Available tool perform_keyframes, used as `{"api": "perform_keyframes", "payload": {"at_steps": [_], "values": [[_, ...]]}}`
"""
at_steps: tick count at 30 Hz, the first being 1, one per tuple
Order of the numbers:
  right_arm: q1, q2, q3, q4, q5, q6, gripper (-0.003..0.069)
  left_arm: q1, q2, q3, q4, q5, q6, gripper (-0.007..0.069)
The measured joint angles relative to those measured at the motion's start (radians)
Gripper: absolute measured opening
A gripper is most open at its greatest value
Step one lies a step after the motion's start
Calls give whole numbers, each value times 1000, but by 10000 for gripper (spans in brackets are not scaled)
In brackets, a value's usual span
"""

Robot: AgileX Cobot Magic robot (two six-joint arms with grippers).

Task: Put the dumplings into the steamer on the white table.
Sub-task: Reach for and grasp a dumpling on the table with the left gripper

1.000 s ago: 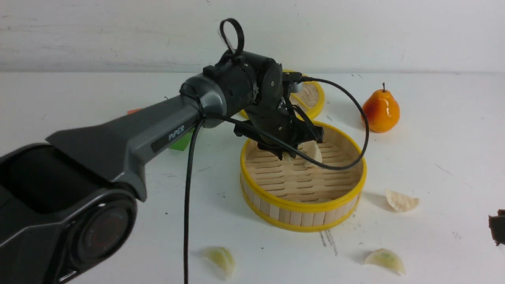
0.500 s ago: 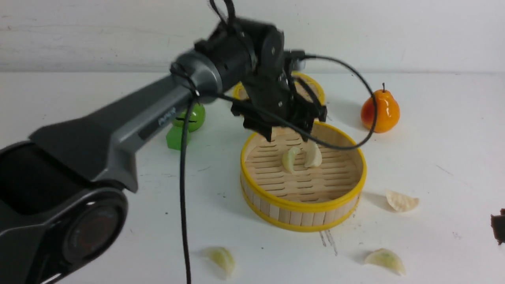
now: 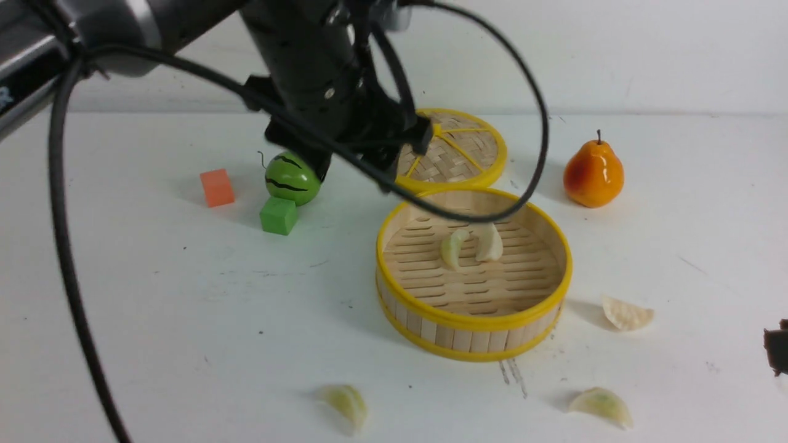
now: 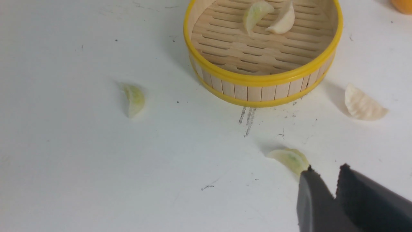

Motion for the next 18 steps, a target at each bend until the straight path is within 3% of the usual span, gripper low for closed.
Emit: {"api": "perform_keyframes", "payload": {"at_steps": [5,10,18], "values": [[0,0,0,0,0,0,118,18,-100,284,-21,-67,-61,521],[0,0,0,0,-7,0,125,27,-164,605,-132,-275,-160,521],[0,0,0,0,-17,0,129,27,-127,771,-276,-533,-175,521]]}}
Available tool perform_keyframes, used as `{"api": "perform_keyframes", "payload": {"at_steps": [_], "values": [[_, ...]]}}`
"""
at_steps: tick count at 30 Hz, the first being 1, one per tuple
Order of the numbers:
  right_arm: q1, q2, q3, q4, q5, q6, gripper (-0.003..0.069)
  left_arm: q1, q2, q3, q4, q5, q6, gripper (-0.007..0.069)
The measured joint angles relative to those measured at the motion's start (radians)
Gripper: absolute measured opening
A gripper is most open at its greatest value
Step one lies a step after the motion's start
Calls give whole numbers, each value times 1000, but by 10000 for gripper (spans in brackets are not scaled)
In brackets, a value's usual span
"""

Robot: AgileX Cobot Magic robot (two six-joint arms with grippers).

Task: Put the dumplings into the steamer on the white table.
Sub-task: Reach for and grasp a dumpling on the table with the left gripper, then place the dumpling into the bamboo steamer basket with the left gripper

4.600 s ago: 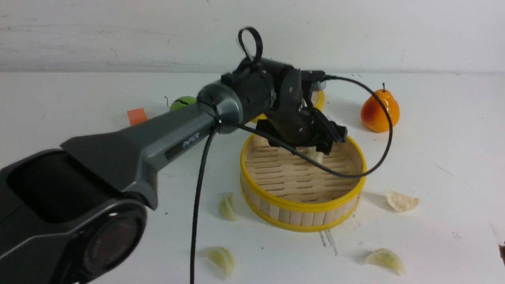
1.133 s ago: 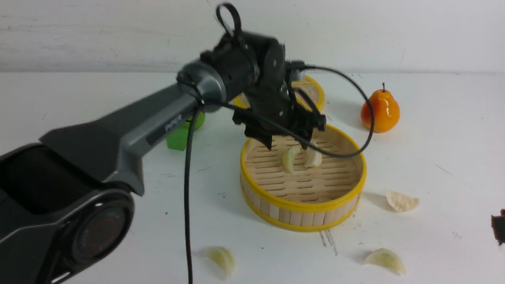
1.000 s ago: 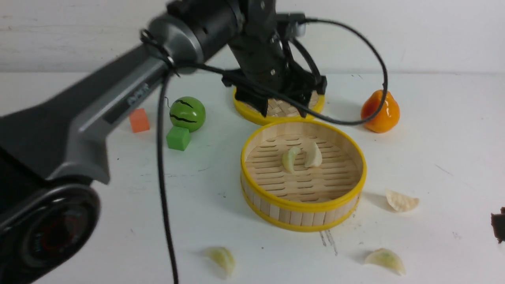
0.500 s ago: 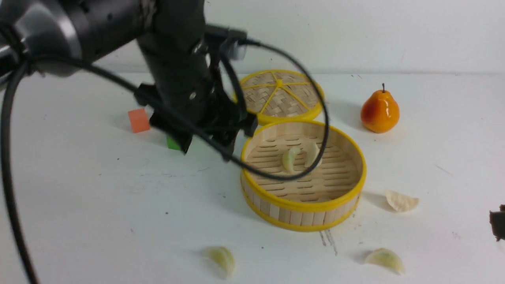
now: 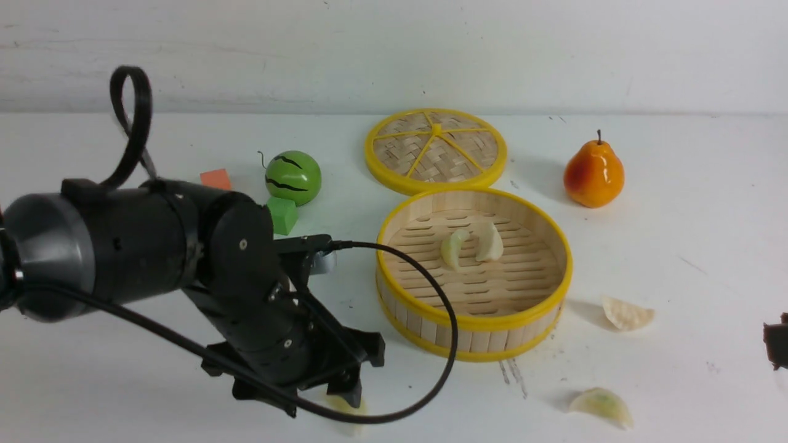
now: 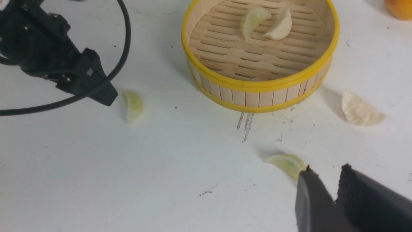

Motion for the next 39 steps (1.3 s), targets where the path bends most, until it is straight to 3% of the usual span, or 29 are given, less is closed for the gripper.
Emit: {"api": "perform_keyframes", "payload": {"at_steps": [11,15,18,20,25,33,39], "values": [[0,0,0,0,3,0,136,0,140,3,-33,-146,-6,507],[0,0,0,0,4,0,139,0,148,-2,-29,-144,-6,408],[0,0,0,0,6,0,141,0,150,-2,-19,-143,-2,223],[0,0,0,0,9,0,144,0,148,-3,-14,-136,8,188],[0,0,0,0,10,0,147,1,130,-40,30,-77,59,188],[0,0,0,0,10,0,149,1,120,-414,39,103,145,185],[0,0,0,0,9,0,149,1,285,-759,40,212,174,185]]}}
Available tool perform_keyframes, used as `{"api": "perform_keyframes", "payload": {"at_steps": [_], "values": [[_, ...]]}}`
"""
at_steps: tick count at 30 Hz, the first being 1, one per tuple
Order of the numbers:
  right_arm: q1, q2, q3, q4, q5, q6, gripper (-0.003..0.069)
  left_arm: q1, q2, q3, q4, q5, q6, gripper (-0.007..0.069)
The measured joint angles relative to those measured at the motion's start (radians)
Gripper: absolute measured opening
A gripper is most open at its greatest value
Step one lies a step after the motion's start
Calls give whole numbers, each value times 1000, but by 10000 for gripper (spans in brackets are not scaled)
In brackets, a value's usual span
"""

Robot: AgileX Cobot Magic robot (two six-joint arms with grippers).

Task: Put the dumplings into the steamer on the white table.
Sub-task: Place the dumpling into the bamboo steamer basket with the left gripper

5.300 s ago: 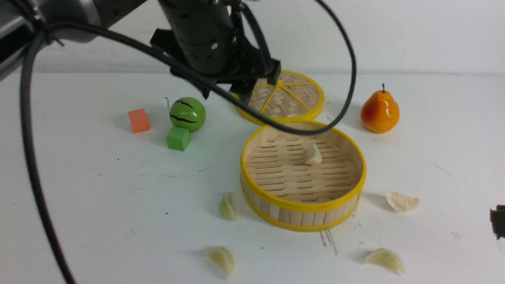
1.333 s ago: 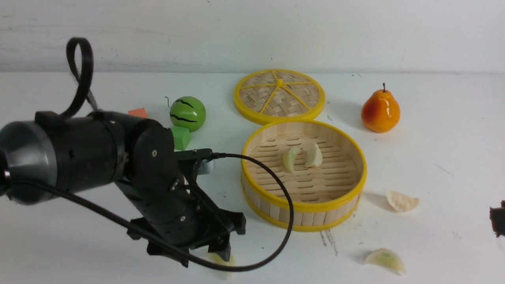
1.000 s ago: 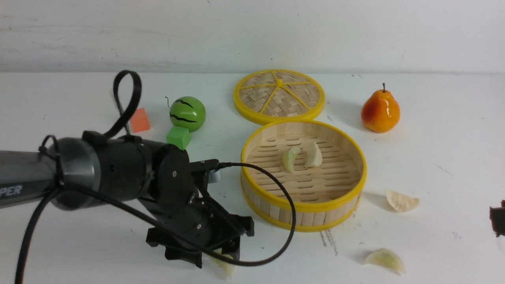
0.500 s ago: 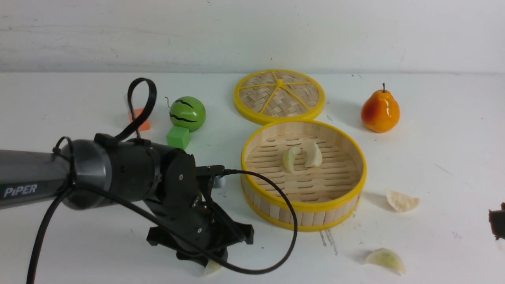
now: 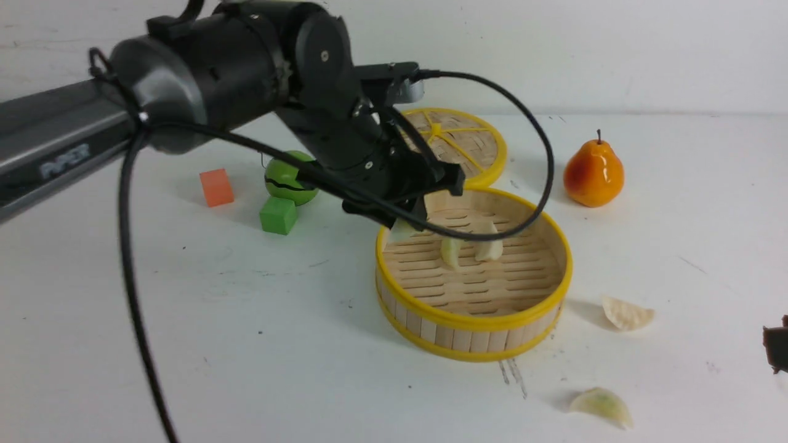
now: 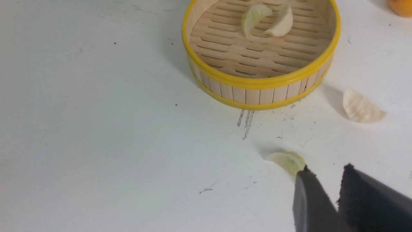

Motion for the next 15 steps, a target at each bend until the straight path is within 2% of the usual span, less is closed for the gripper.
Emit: {"api": "perform_keyframes", "payload": {"at_steps": [8,15], "values": [[0,0,0,0,7,0,149,0,267,-235,65,23,0,185],[0,0,0,0,9,0,149,0,362,-286,80,16,0,182]]}}
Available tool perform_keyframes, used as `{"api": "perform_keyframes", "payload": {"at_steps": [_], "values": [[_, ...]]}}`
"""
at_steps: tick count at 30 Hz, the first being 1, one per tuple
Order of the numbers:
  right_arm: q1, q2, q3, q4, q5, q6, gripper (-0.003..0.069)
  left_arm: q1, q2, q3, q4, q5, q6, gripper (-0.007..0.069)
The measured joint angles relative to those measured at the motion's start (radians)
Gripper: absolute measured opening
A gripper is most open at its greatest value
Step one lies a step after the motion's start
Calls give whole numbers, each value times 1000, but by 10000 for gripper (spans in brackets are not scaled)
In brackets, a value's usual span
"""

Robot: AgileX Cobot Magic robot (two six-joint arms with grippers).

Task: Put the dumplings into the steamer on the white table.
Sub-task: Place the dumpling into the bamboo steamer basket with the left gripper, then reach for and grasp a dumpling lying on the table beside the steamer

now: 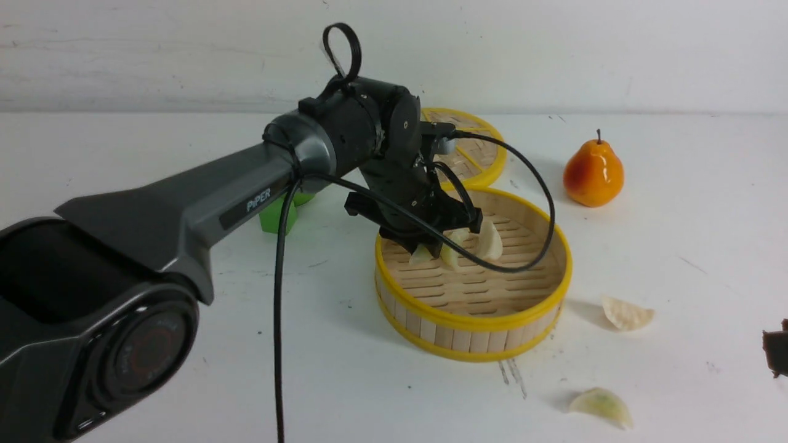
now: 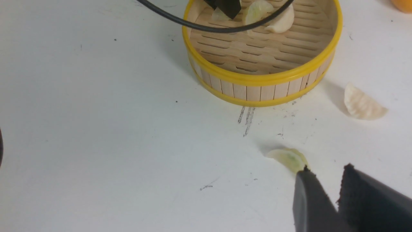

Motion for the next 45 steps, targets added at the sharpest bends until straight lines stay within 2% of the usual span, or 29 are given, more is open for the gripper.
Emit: {"api": "perform_keyframes", "payload": {"at_steps": [3,6,9,12,15,16,17,21,22,27,31,35,38,42,45], "values": [[0,0,0,-4,0,0,150,0,2,-3,7,-5,0,223],[0,0,0,-9,0,0,150,0,1,-10,23,-3,0,296],[0,8,0,-15,8,0,141,0,-7,-39,41,69,0,366],[0,29,0,-30,31,-4,111,0,-31,-96,64,159,0,383],[0,91,-5,-41,52,-19,21,0,-111,-191,79,274,35,347],[0,95,-7,-42,52,-19,15,0,-117,-196,79,281,39,342],[0,133,-23,-45,62,-28,-15,0,-183,-225,80,293,62,292],[0,236,-67,-47,84,-62,-20,0,-349,-207,79,306,76,162],[0,271,-80,-47,94,-72,-20,0,-403,-172,78,306,79,111],[40,395,-113,-58,109,-140,-18,0,-602,39,78,306,96,-14],[115,480,-130,-92,112,-189,-15,0,-731,243,78,306,105,-14],[173,602,-149,-154,48,-181,-8,0,-884,494,65,306,105,-14],[177,689,-171,-194,-2,-156,15,0,-979,625,41,305,108,-14],[177,808,-207,-242,-33,-139,114,0,-1106,803,-4,305,136,-14],[177,899,-228,-268,-54,-139,244,0,-1212,920,-20,300,147,-14]]}}
